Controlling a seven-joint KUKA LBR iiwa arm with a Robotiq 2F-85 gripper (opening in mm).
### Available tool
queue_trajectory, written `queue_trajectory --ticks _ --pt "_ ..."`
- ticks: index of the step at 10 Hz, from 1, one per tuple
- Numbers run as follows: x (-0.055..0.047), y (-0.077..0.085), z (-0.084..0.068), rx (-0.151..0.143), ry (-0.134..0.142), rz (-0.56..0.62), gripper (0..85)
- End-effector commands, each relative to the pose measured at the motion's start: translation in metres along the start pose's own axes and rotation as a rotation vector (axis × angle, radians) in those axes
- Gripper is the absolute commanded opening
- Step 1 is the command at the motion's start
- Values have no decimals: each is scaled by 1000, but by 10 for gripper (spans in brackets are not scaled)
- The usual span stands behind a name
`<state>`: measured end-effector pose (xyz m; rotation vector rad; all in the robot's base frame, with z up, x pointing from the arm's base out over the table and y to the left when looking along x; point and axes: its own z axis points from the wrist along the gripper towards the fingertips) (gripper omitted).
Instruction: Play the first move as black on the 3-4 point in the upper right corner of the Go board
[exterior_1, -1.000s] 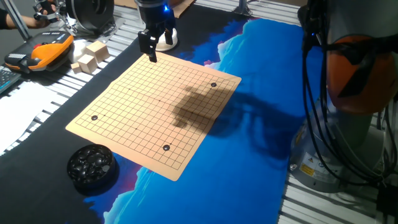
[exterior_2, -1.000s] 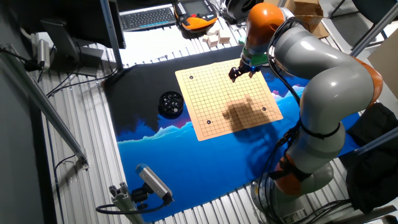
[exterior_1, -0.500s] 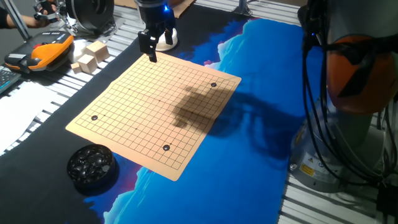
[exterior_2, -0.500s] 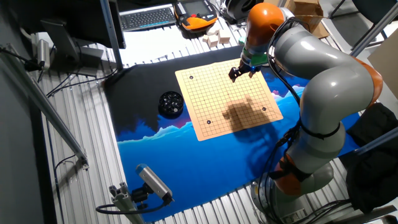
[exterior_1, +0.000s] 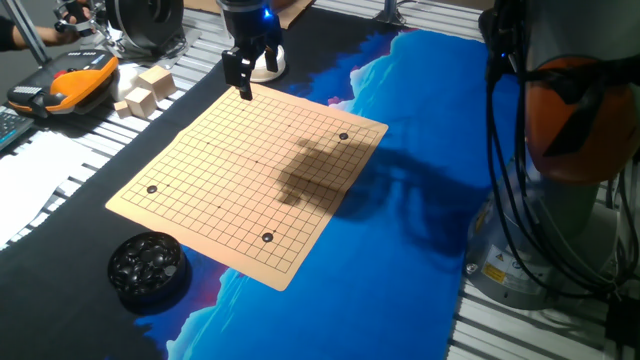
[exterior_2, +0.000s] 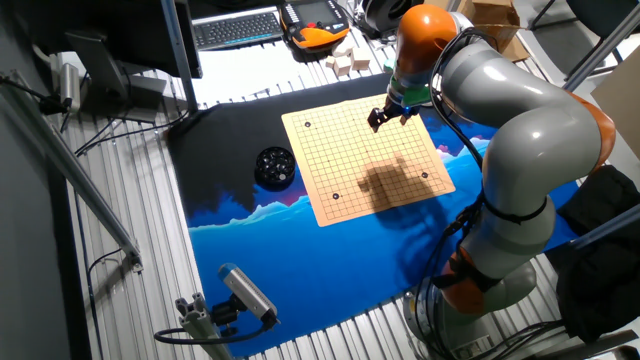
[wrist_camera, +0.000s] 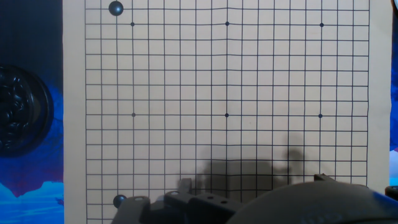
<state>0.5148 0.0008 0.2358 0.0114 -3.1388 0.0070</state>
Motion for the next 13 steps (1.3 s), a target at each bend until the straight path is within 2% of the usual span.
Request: queue_trajectory --ticks 1,2,5,10,12,13 --pt "0 0 0 16 152 -12 0" --pt "0 0 0 14 132 -4 0" --pt "0 0 0 11 127 45 0" --pt "0 0 0 8 125 59 0" --pt "0 0 0 -46 142 92 0" --pt "0 0 0 -52 147 100 0"
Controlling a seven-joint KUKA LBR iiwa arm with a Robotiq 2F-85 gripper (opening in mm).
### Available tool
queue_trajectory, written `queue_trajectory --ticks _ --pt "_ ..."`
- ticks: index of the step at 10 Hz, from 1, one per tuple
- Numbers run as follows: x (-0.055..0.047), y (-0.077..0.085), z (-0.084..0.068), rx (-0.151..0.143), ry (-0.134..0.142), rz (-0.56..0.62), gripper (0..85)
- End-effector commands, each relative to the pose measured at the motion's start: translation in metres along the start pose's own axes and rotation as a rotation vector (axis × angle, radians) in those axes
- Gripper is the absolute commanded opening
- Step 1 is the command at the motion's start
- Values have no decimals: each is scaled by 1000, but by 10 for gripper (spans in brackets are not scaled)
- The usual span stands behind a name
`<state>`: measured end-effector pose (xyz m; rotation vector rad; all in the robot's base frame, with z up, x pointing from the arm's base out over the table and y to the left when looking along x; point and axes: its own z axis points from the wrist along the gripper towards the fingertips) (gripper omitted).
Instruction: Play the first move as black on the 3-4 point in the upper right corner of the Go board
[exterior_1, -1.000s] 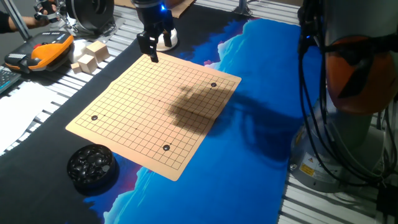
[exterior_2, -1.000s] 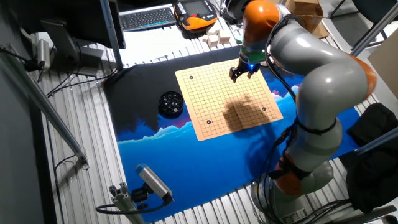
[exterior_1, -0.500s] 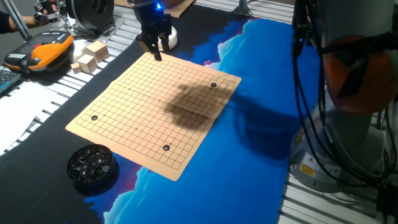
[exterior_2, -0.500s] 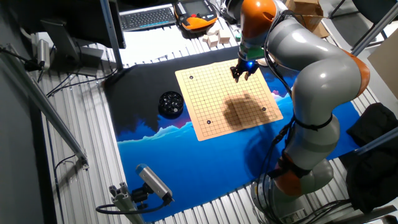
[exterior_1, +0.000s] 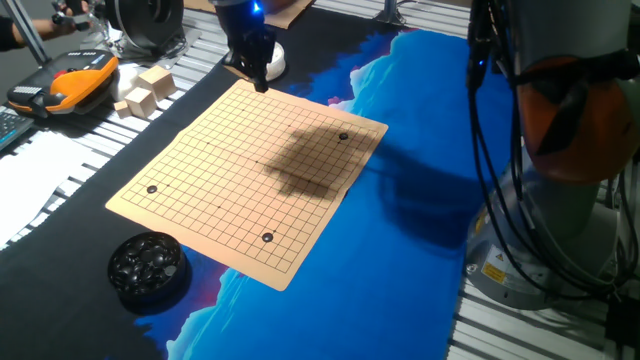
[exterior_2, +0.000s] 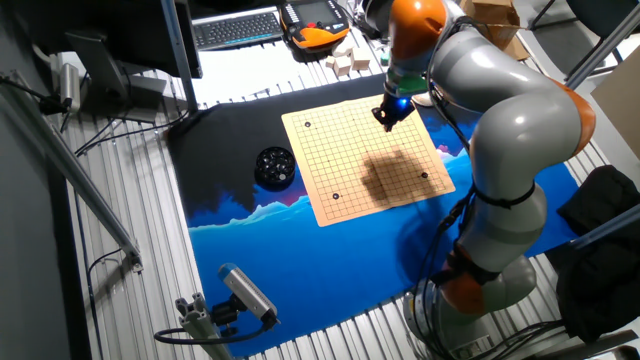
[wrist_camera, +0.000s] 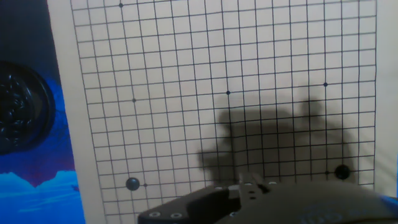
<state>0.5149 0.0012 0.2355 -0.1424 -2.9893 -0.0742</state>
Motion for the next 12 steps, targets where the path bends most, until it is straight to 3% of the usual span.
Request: queue_trajectory --ticks 1,2,3,4,5,7,9,10,12 --pt "0 -1 0 -16 -16 25 0" --pt "0 -1 0 21 -34 32 0" --pt "0 -1 0 38 -43 35 0" --pt "0 -1 0 39 -42 38 0" --pt "0 -1 0 15 -39 33 0" --pt "0 -1 0 5 -48 5 0" --pt "0 -1 0 46 -26 8 0" --pt "0 -1 0 50 -19 14 0" --pt "0 -1 0 19 -18 48 0"
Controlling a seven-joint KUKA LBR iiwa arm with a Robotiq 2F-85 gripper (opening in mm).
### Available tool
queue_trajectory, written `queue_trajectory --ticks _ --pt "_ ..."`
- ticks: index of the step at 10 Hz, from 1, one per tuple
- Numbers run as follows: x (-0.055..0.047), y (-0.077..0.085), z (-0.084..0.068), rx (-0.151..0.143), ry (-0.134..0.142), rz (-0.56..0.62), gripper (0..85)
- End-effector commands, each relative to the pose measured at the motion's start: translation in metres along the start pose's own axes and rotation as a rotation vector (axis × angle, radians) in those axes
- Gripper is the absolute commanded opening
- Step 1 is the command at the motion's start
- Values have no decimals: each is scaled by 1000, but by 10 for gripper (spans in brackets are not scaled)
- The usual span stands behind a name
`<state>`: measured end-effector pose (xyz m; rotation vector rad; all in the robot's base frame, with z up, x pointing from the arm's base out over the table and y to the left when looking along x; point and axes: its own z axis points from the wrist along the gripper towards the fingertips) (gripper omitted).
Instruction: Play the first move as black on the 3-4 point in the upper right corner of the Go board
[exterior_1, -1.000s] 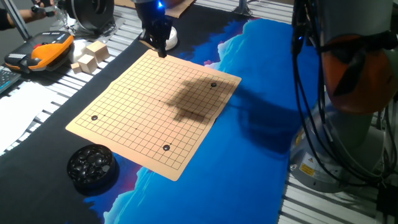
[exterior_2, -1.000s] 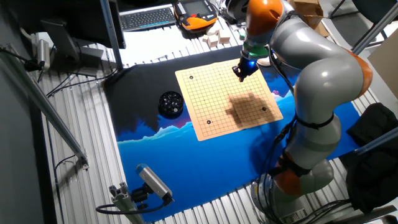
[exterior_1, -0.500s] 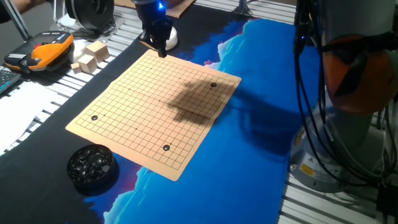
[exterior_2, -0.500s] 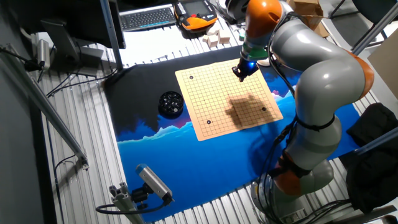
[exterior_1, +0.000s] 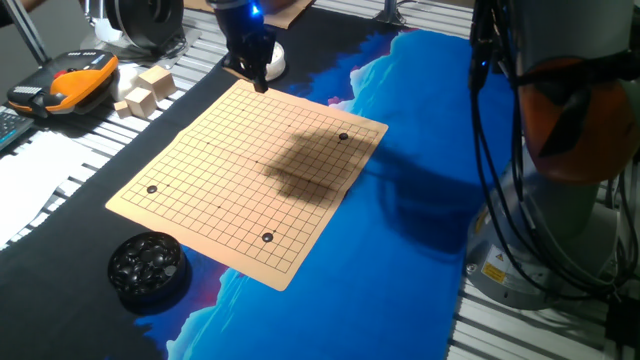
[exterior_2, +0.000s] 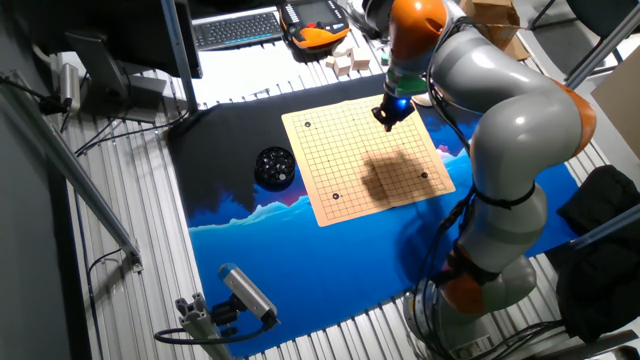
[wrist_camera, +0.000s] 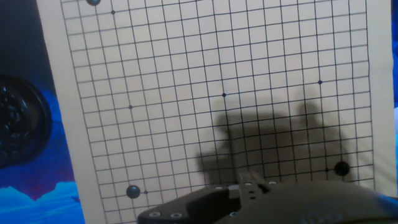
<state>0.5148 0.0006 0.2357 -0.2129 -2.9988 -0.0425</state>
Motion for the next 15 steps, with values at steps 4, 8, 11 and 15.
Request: queue_trajectory --ticks 4,8,11,15 --pt "-13 54 -11 -22 28 72 0" --pt "-8 141 -5 -31 16 170 0" --pt "10 180 13 -44 16 199 0" --pt "19 183 23 -44 -2 147 0"
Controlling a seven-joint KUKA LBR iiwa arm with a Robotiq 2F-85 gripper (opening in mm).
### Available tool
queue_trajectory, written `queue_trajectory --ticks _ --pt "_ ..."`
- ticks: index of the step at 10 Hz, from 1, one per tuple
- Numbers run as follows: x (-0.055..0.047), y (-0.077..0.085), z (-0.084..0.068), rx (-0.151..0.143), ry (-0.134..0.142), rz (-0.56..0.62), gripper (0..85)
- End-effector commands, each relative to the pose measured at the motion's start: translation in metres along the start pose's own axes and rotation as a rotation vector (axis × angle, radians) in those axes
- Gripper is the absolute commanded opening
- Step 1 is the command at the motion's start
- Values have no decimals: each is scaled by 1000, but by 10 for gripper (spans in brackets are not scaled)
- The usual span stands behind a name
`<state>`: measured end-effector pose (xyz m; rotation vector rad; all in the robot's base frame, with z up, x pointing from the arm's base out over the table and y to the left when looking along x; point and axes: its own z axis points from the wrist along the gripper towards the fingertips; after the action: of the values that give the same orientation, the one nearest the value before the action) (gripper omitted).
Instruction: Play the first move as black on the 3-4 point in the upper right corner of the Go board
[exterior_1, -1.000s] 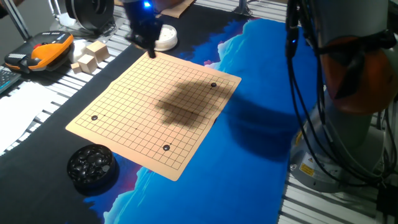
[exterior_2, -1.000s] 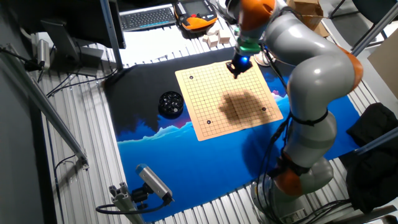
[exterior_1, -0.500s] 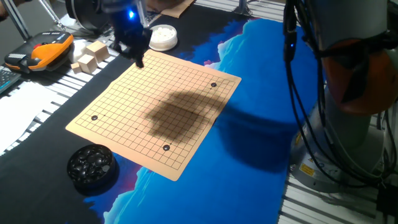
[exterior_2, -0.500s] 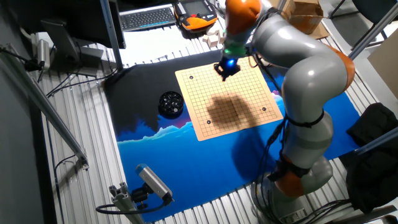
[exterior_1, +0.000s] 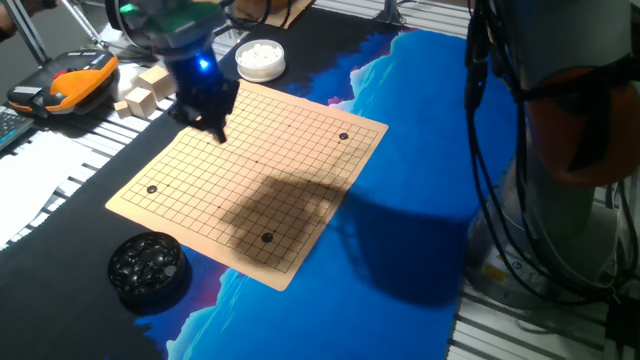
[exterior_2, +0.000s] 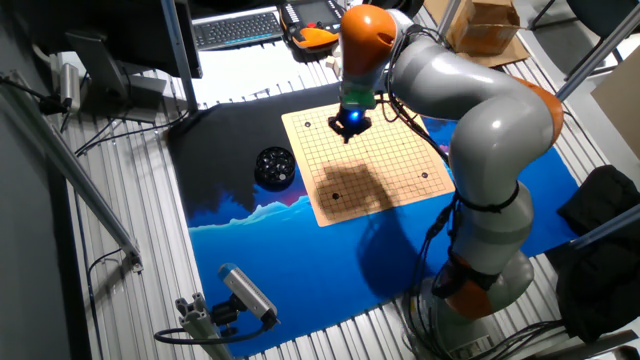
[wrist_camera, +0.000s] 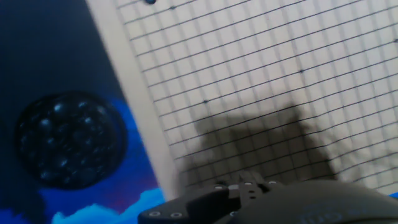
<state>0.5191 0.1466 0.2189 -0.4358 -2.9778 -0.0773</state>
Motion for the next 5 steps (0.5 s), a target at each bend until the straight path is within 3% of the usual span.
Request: queue_trajectory --ticks 1,2,3,5 --pt "11 37 2 26 -19 -33 0" --pt "11 37 2 29 -31 -55 0" --pt "11 37 2 -1 -32 -64 0" --pt "11 37 2 -32 -17 -102 0"
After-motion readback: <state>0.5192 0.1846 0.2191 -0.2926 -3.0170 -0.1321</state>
